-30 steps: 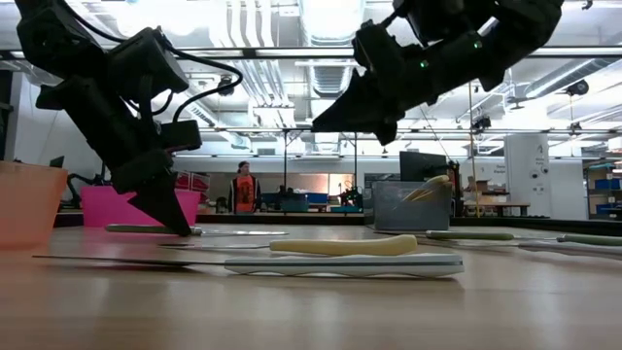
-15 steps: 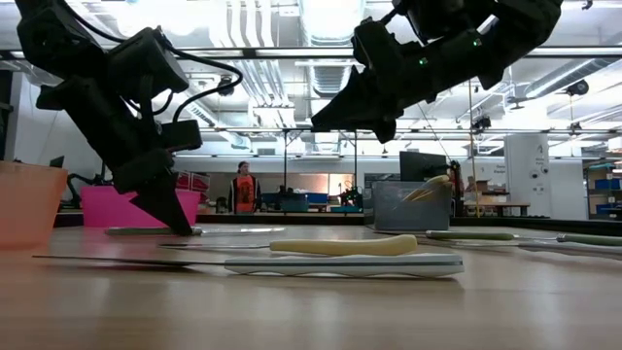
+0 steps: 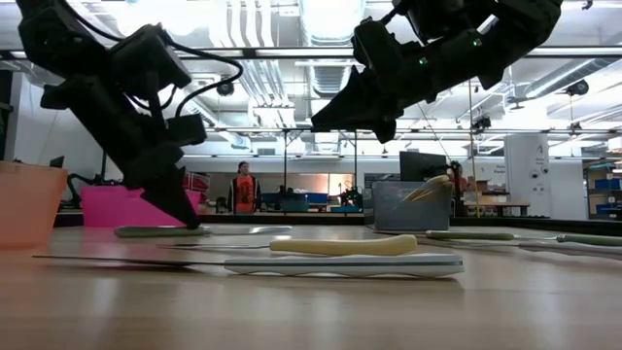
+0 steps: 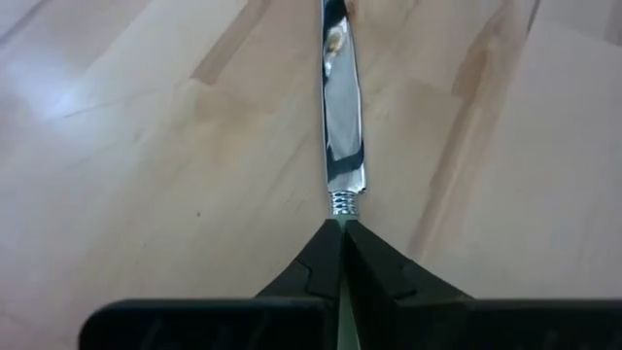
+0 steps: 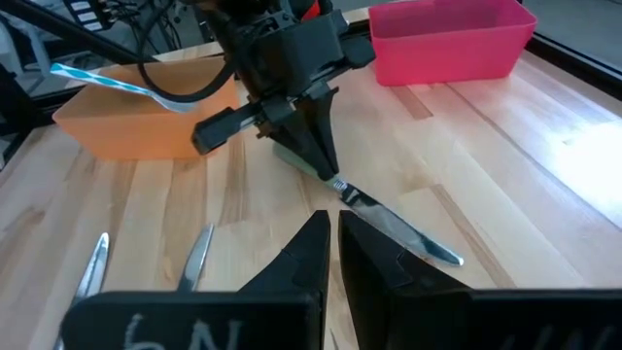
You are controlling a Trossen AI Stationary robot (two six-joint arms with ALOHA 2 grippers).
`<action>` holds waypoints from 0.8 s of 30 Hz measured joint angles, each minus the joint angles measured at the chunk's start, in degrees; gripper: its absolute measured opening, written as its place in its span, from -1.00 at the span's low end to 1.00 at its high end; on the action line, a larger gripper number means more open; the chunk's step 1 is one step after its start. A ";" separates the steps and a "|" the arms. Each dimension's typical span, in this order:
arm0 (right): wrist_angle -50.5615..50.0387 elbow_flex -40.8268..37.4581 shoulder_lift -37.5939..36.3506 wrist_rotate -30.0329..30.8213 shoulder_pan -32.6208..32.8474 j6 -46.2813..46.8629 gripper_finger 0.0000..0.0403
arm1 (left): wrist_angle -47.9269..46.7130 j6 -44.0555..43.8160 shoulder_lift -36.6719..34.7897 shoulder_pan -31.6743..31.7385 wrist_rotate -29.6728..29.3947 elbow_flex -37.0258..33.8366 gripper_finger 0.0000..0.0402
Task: Sort silverware by color (type)
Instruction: Put the left green knife into the red bin
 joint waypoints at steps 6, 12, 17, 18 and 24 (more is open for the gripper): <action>0.02 0.00 0.04 0.01 0.00 0.53 -0.91 | 0.08 0.90 0.00 0.00 0.30 1.06 -0.99; 0.01 0.02 0.04 0.02 0.01 0.55 -0.91 | 0.24 2.09 -0.07 -0.02 0.33 2.03 -1.00; 0.02 0.02 0.04 0.00 0.00 0.51 -0.91 | -0.35 4.52 -0.09 -0.02 2.38 2.71 -1.00; 0.00 0.02 0.04 0.00 0.00 0.53 -0.91 | -1.26 5.32 -0.10 -0.02 3.14 3.10 -1.00; -0.02 0.02 0.04 -0.02 0.02 0.51 -0.91 | -11.45 13.96 -0.12 0.07 4.68 6.78 -0.87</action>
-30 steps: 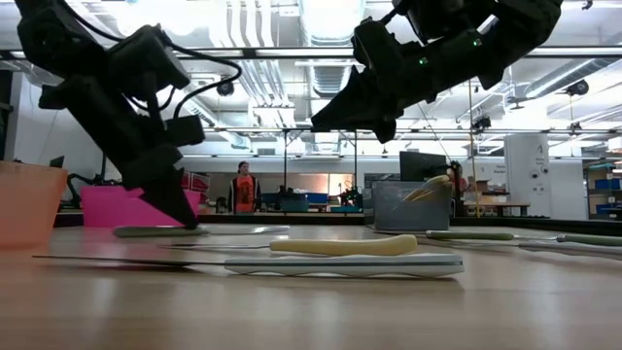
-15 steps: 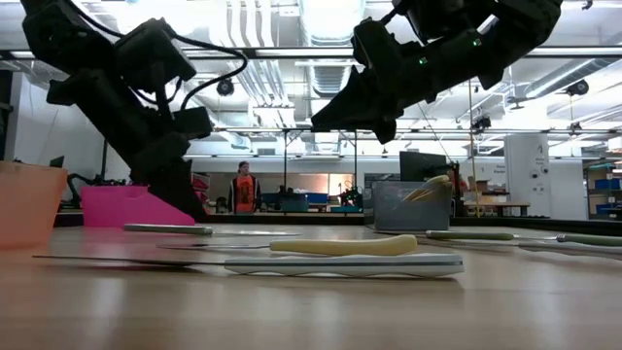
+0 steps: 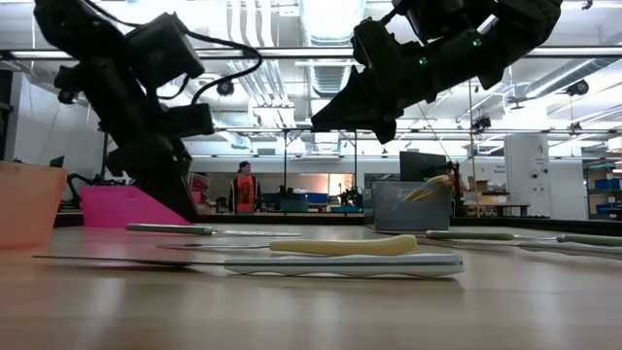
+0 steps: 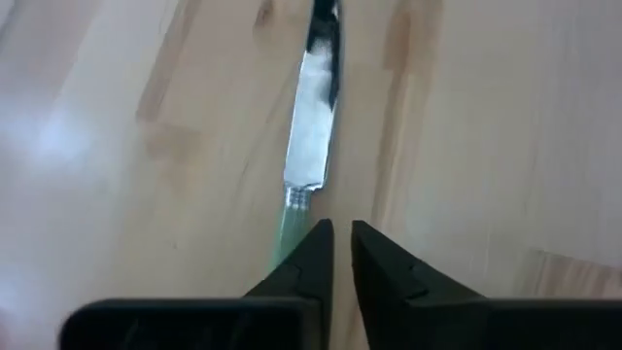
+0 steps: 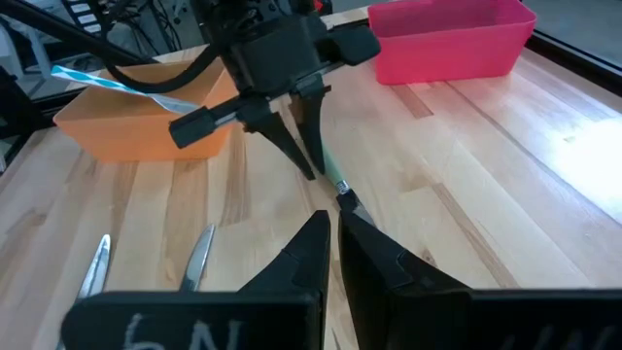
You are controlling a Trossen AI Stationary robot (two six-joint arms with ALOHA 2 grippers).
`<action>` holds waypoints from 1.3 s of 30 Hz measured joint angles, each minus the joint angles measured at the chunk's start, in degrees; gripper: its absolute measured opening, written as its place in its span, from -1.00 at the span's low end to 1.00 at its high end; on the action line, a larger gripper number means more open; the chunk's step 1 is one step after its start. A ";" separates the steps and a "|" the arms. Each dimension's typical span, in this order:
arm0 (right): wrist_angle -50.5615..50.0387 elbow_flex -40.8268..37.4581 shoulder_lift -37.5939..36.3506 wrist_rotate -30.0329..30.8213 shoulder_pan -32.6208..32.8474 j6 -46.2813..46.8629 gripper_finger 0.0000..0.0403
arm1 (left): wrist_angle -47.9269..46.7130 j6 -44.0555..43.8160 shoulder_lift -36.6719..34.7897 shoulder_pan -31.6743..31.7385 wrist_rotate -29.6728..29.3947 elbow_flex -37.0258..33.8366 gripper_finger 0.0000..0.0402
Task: Sort silverware by color (type)
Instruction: Put the left green knife into the red bin
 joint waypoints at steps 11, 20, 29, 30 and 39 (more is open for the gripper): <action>-0.63 0.00 0.00 -0.02 -0.02 -0.02 -0.91 | 0.90 11.44 -0.06 2.04 -1.61 -0.09 -0.33; -1.41 0.00 0.02 -0.01 0.00 -0.02 -0.91 | 7.60 9.73 -0.02 2.29 -1.59 -3.48 -0.25; -0.63 0.45 -0.23 0.00 -0.06 1.64 -0.91 | 9.29 6.03 0.47 2.29 -1.57 -5.67 -0.25; -0.84 0.92 -0.52 -0.02 -0.26 1.59 -0.91 | 9.75 5.87 0.66 2.29 -1.58 -5.88 -0.25; -15.00 9.79 -5.42 -0.74 -2.63 -2.76 -0.91 | 11.15 2.42 2.95 2.25 -1.59 -6.08 -0.25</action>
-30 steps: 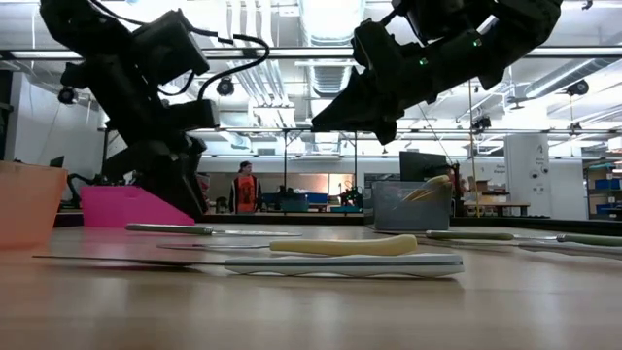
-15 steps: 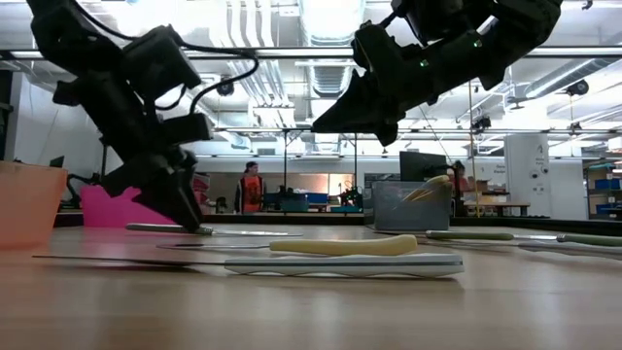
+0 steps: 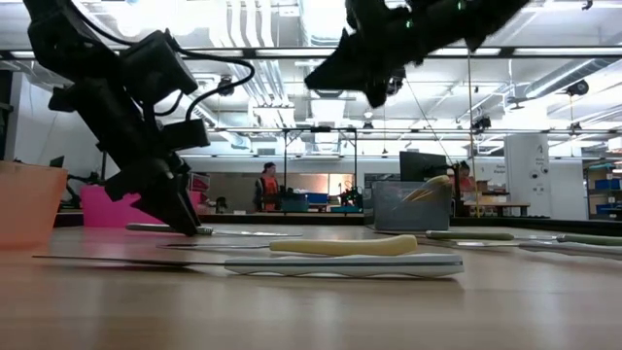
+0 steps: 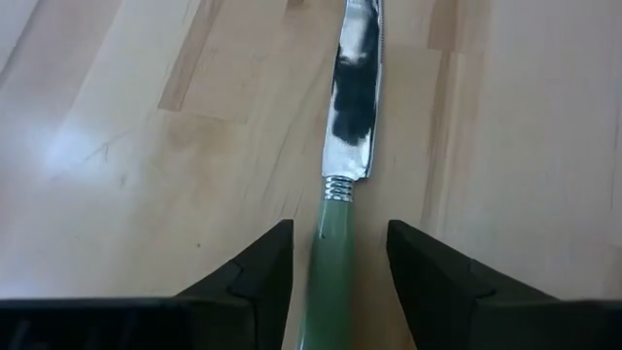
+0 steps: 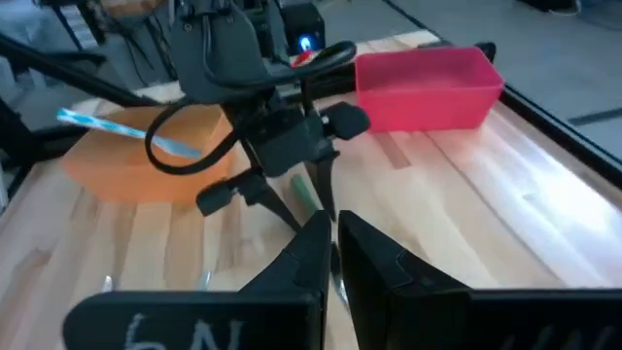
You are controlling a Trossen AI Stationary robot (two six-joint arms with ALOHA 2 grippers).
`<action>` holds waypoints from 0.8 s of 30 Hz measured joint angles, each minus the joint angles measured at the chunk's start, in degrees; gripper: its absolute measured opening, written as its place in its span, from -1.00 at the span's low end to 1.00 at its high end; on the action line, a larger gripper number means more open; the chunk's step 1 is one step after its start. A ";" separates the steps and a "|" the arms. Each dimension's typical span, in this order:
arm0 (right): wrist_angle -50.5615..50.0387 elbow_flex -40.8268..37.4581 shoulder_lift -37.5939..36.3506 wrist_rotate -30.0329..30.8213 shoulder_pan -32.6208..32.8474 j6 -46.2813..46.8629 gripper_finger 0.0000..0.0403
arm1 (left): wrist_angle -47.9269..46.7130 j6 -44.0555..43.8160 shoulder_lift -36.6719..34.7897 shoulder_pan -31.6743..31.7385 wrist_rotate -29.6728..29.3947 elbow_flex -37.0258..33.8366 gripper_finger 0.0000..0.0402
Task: Sort silverware by color (type)
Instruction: Put the left green knife into the red bin
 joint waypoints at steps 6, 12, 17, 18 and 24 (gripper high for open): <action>-16.99 9.46 -1.16 0.56 -0.49 0.09 -0.91 | 0.53 -0.61 0.79 0.00 0.19 -0.06 -0.38; -28.82 15.99 -1.38 0.46 -0.54 -0.10 -0.91 | 0.60 -2.06 1.06 -0.04 0.92 -0.07 -0.68; -28.26 15.37 -1.75 0.46 -0.49 -2.17 -0.91 | 0.54 -4.95 1.06 -0.04 0.38 -0.10 -0.88; -28.06 14.99 -1.77 0.46 -0.49 -2.41 -0.91 | 0.53 -5.25 1.06 -0.02 0.27 -0.09 -0.88; -20.74 8.70 -1.91 0.45 -0.49 -2.51 -0.91 | -0.11 -6.72 0.46 -0.50 -0.35 0.67 -0.88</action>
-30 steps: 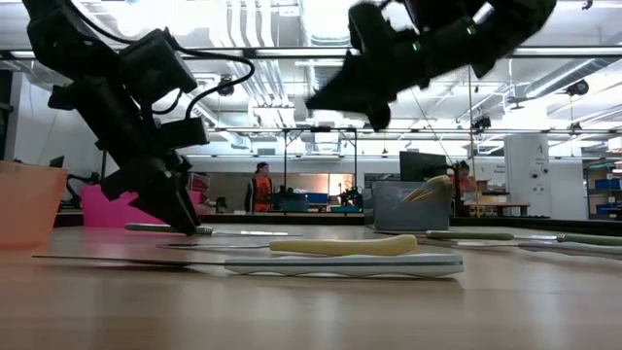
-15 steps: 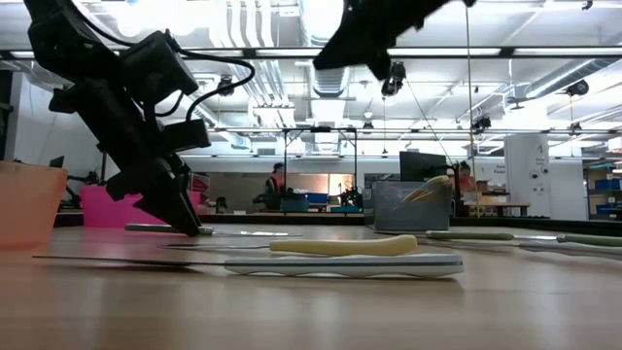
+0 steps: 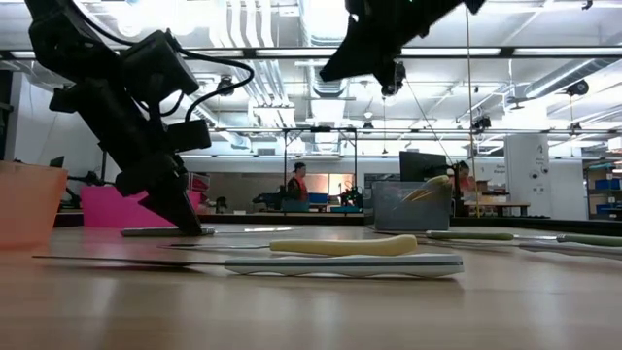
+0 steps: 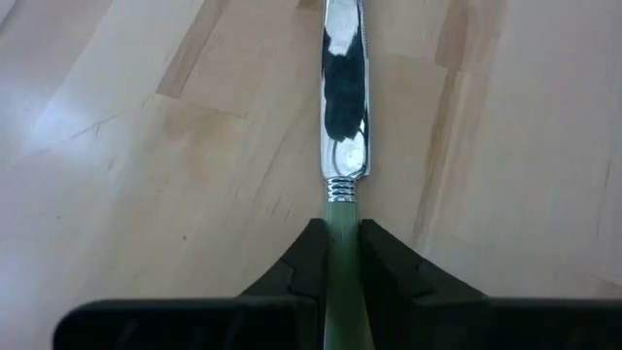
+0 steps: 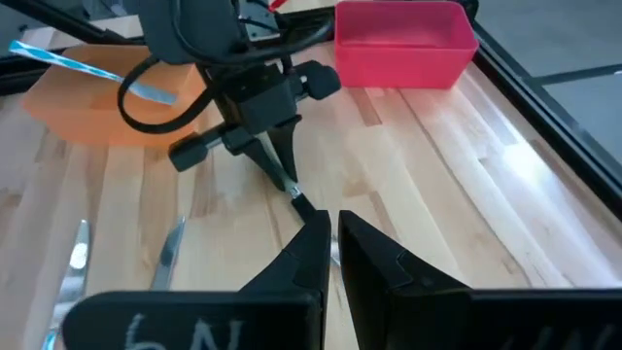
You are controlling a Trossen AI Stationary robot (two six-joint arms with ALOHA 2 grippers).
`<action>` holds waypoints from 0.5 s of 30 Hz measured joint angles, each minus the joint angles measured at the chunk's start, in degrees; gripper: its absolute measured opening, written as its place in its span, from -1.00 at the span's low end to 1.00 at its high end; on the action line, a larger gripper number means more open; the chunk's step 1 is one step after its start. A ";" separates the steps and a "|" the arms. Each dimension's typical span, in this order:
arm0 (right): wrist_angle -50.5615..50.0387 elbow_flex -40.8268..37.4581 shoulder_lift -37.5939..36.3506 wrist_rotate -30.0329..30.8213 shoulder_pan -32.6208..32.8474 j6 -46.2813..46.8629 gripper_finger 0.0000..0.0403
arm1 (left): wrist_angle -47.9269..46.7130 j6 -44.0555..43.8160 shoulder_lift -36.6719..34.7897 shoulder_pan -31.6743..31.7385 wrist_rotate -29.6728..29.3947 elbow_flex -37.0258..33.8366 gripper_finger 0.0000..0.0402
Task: Sort silverware by color (type)
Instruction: Put the left green knife into the red bin
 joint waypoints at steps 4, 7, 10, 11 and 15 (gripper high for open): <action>5.62 -4.90 -0.77 0.00 0.00 -0.31 -0.91 | -1.81 0.20 -1.00 0.02 0.11 1.51 -0.88; 8.45 -7.75 -0.98 0.00 0.00 -0.82 -0.91 | -3.34 0.37 -1.52 0.07 0.11 3.66 -0.88; 11.32 -9.68 -1.00 0.00 0.00 -1.48 -0.91 | -6.66 0.36 -1.54 0.07 0.17 5.36 -0.88; 11.76 -10.10 -1.00 -0.01 0.00 -1.50 -0.91 | -6.98 0.29 -1.57 0.07 0.20 5.94 -0.88; 11.74 -10.44 -1.04 0.00 -0.03 -1.90 -0.91 | -8.69 0.23 -1.90 0.09 0.34 7.49 -0.88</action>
